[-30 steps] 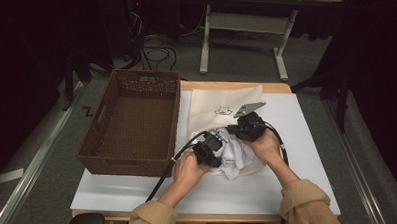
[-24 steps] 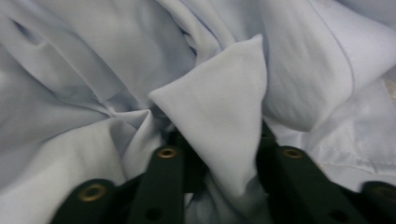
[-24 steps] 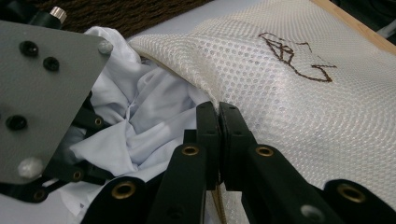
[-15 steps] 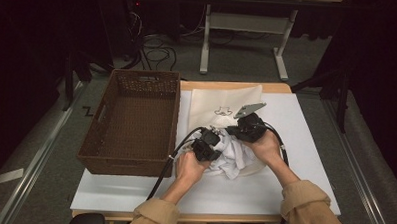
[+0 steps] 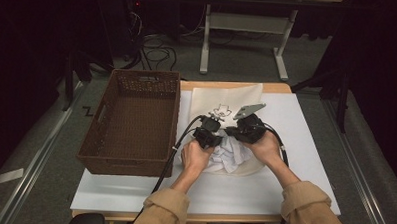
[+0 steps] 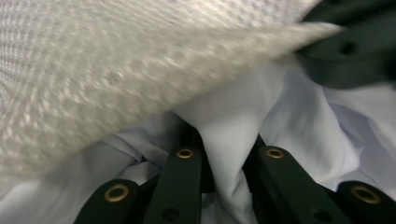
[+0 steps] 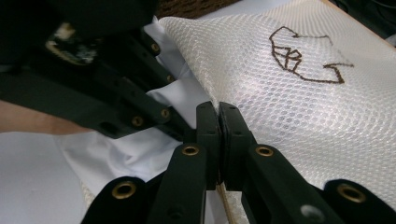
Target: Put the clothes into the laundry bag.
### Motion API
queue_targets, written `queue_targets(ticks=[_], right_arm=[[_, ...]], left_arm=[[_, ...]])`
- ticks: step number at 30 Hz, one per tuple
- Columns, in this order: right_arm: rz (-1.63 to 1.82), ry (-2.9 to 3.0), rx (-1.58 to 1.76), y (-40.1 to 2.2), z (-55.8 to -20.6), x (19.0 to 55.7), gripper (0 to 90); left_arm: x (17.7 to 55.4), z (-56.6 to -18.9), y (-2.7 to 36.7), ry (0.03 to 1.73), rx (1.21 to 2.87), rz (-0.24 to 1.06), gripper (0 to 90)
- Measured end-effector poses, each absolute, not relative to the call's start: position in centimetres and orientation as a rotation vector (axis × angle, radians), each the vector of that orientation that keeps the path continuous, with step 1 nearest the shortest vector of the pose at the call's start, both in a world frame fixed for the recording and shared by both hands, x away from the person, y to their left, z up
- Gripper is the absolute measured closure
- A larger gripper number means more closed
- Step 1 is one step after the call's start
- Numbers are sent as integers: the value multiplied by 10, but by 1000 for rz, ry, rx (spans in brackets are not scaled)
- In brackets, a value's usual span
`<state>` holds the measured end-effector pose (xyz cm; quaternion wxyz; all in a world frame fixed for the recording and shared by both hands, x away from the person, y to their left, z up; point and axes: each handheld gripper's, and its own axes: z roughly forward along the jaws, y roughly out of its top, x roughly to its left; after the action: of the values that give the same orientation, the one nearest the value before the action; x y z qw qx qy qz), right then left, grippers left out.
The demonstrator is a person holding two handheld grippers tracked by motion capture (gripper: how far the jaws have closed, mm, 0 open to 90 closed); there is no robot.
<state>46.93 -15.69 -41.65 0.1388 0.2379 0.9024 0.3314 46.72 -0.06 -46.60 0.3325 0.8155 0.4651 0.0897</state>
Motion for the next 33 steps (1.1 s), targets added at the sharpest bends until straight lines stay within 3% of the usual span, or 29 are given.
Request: queue_targets(ticks=[3,10,14,18,26,33], right_arm=[[961,2611,693,-157,-419,469,888],[967,2597,719,-161,-420,472,887],[966,2595,725,-160,-421,472,886],[961,2596,717,-161,-421,473,885],[947,2603,726,-159,-422,473,886],[935,2611,722,-158,-423,473,885]], left_arm=[[464,-466,-2,1195,2154,242,771],[442,-446,4,1149,2214,254,456],[429,-442,7,1133,2287,266,381],[420,-452,9,1140,2335,299,366],[424,-468,10,1136,2347,319,467],[426,-477,6,1115,2392,361,489]])
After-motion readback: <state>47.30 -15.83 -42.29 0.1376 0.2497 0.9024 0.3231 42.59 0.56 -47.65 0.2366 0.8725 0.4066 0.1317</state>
